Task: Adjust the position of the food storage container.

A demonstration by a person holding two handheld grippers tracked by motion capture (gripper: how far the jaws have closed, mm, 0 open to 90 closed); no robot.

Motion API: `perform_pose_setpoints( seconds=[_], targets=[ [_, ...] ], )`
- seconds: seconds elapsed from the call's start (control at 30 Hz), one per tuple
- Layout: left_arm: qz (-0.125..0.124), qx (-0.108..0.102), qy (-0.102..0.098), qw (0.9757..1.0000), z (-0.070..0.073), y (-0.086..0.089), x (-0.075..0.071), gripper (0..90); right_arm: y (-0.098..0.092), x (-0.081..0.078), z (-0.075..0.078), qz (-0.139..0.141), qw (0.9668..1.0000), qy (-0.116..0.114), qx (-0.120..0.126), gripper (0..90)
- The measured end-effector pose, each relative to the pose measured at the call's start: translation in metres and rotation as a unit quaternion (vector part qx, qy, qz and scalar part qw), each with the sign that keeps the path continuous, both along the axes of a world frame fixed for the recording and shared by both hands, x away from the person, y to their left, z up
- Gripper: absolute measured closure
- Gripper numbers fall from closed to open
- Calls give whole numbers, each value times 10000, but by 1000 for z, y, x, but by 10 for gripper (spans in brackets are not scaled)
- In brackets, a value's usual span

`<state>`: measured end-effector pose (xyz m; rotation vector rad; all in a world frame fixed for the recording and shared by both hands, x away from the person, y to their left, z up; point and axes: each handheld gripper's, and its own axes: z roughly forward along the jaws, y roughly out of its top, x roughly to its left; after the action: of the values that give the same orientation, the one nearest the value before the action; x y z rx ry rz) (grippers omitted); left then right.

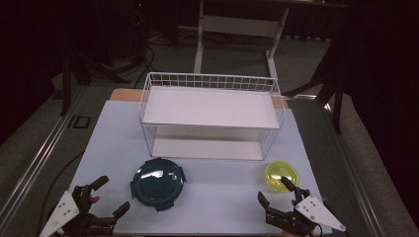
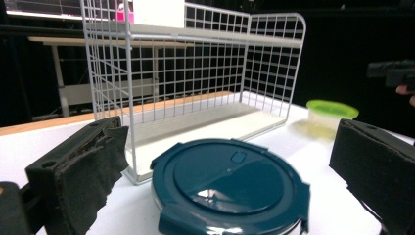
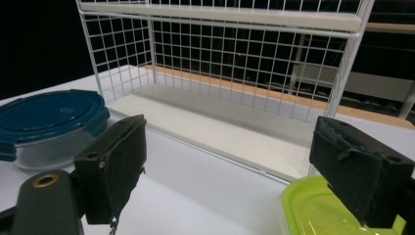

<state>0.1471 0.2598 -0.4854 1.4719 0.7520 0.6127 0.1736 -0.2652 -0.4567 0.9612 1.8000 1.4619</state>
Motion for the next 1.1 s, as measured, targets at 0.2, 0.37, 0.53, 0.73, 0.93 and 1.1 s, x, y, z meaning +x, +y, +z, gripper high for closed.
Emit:
perform_pose_setpoints(
  seconds=[0.2, 0.37, 0.53, 0.73, 0.93, 1.1],
  targets=[
    [-60, -76, 14, 10000, 9, 3, 0, 8, 3, -1, 6, 31, 10000, -58, 12, 135],
    [-282, 28, 85, 9996, 15, 6, 2, 60, 7, -1, 15, 92, 9998, -138, 127, 131],
    [-565, 187, 231, 9980, 18, 12, 7, 178, 8, 0, 24, 160, 9995, -266, 77, 131],
    [-569, 297, 195, 9977, 17, 18, 5, 336, 4, 0, 28, 171, 9992, -345, 101, 132],
    [-561, 639, 530, 9950, 6, 23, 9, 603, 4, 1, 23, 166, 9995, -279, 15, 133],
    [-221, 1098, 999, 9887, -9, 24, 18, 830, 7, 0, 24, 238, 9994, -268, -1, 134]
  ],
)
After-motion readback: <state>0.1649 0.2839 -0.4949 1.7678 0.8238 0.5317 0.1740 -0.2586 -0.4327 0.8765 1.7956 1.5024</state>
